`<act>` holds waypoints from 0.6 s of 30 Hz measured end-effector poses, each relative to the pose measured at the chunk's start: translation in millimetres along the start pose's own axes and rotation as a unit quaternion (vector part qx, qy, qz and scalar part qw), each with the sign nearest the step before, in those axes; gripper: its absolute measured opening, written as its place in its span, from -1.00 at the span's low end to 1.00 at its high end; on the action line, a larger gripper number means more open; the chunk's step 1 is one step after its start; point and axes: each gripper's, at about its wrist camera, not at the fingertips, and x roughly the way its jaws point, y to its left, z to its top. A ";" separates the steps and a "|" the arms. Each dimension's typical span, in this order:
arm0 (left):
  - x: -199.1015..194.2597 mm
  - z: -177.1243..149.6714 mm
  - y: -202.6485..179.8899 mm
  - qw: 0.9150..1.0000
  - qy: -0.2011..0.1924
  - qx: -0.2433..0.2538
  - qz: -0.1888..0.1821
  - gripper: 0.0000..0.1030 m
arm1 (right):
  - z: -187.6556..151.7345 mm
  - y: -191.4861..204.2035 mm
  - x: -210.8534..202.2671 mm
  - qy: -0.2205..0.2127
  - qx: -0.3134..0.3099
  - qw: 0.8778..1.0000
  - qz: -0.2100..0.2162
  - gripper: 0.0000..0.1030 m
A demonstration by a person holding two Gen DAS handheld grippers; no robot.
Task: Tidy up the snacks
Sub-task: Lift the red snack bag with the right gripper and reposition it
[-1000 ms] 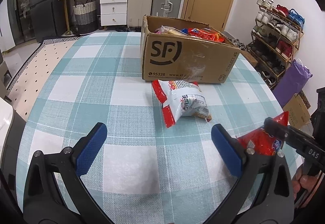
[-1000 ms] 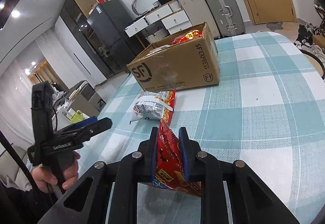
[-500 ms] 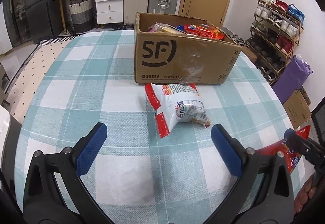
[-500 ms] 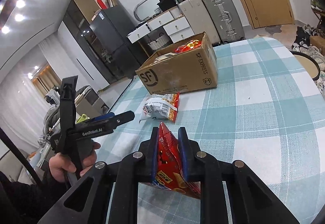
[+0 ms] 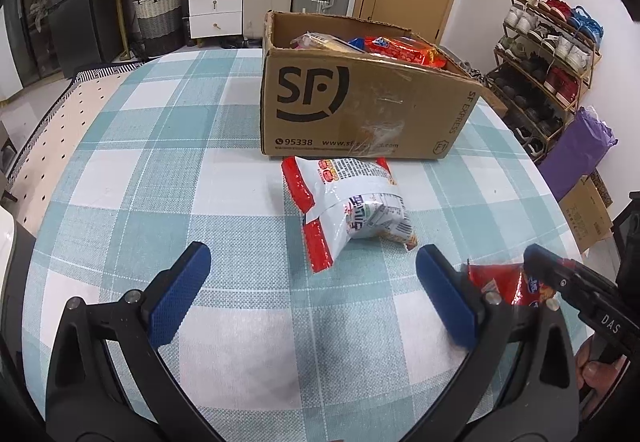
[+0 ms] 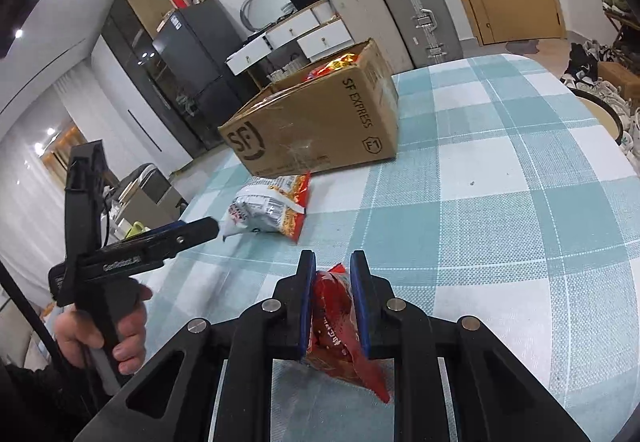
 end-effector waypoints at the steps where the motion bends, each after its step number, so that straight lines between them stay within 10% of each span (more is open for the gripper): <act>1: -0.9 0.0 0.6 1.000 -0.001 0.000 0.001 0.99 | -0.7 1.9 0.0 0.003 -0.007 1.000 -0.003 -0.59; 7: -2.3 -1.2 1.9 1.000 0.000 0.001 -0.002 0.99 | -15.9 11.8 -2.4 0.020 -0.043 0.999 -0.026 0.29; 18: -0.6 -5.5 6.2 1.000 0.006 -0.002 -0.004 0.99 | -23.7 24.9 24.6 0.067 -0.065 0.995 -0.027 0.29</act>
